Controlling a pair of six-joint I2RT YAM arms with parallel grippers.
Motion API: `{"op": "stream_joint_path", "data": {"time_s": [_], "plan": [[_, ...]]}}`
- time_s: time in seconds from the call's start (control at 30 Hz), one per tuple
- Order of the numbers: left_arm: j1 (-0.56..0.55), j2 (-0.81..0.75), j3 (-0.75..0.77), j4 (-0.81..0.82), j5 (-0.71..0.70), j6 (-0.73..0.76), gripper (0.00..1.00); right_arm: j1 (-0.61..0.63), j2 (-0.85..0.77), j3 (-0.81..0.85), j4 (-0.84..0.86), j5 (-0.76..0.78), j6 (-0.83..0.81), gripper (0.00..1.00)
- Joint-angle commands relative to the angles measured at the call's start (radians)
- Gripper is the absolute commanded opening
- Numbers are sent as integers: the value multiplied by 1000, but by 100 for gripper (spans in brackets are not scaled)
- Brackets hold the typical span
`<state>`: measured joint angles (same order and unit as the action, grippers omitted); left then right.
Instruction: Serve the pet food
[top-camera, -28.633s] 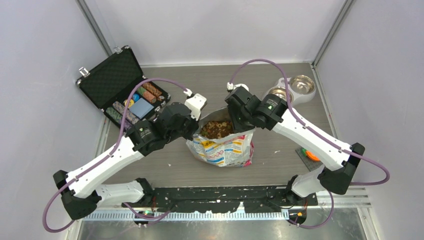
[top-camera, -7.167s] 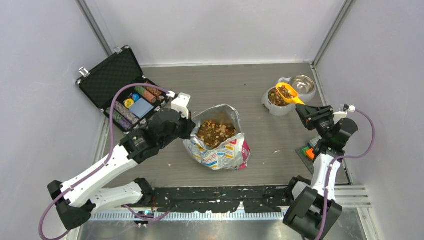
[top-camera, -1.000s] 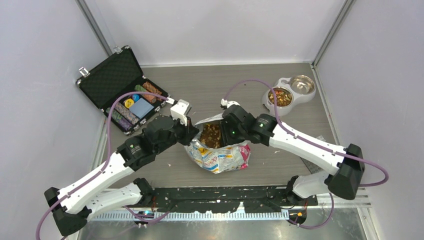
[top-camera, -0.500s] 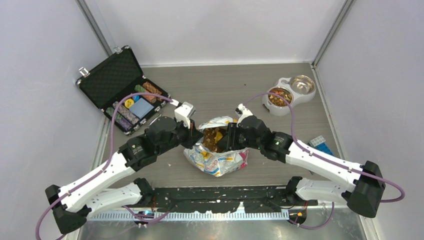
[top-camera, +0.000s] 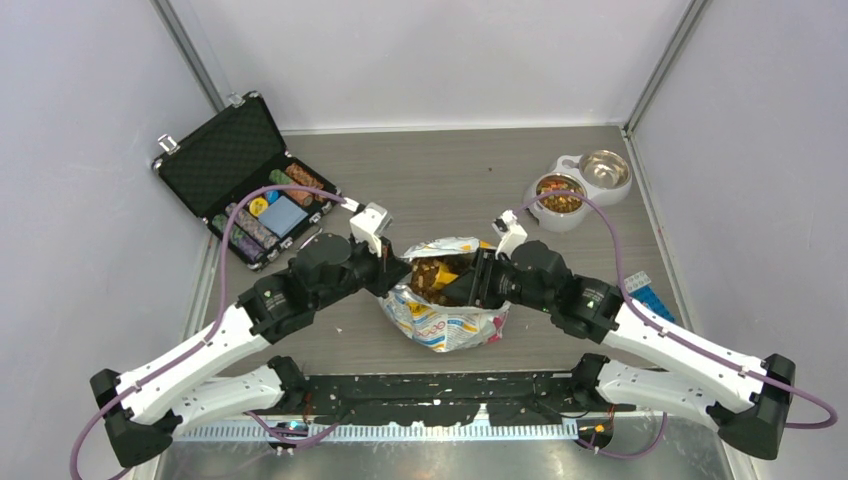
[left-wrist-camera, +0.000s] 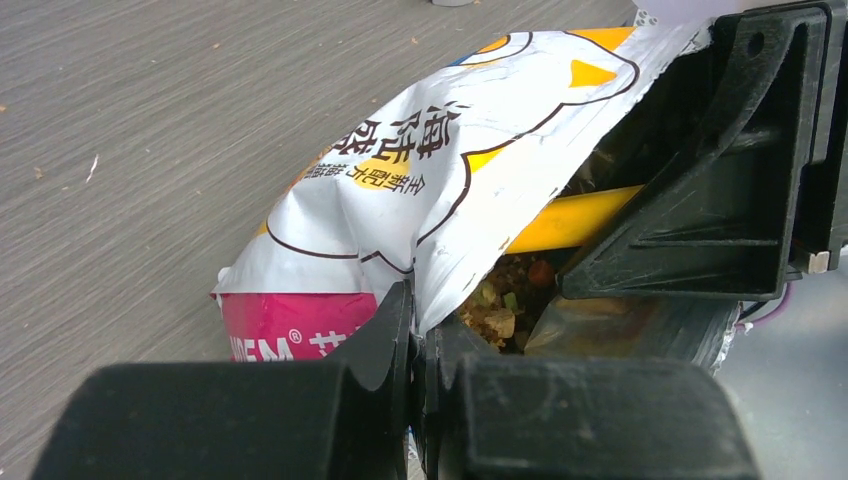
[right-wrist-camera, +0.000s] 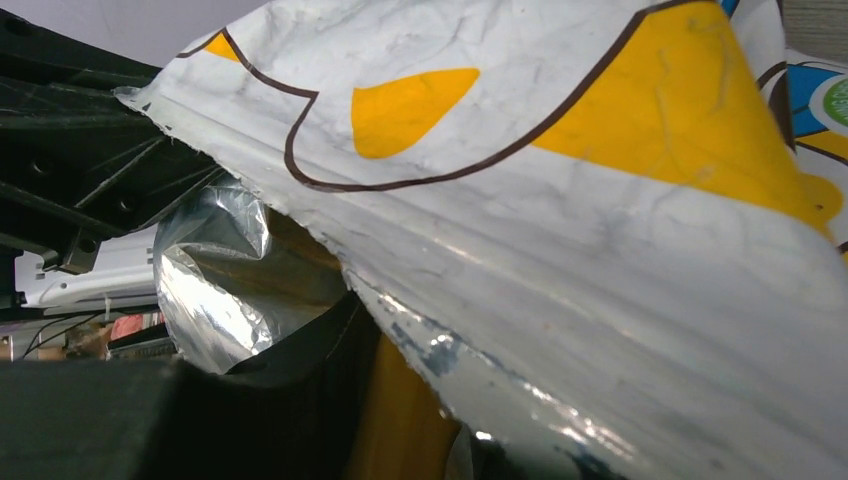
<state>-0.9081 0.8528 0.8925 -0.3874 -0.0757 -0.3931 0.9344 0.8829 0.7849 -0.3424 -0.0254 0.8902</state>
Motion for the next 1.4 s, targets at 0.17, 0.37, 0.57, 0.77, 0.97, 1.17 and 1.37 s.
{"op": "stream_joint_path", "data": {"time_s": [0.17,0.37,0.57,0.77,0.97,1.17,1.37], "plan": [[7,-7,25,27,-51,-11,0,-26,-18,168,46,118,50,5],[-23,26,44,22,-63,-20,0,-18,110,300,38,55,12,5],[-40,43,60,5,-112,-15,0,24,180,413,-73,102,-27,5],[-44,31,60,-2,-116,-15,0,35,140,450,-174,169,-39,5],[-46,19,56,-2,-115,-15,0,35,68,424,-241,242,-28,5],[-49,25,57,-2,-112,-15,0,35,34,412,-297,255,-26,5],[-51,25,59,-3,-115,-15,0,27,-1,375,-298,234,-18,5]]}}
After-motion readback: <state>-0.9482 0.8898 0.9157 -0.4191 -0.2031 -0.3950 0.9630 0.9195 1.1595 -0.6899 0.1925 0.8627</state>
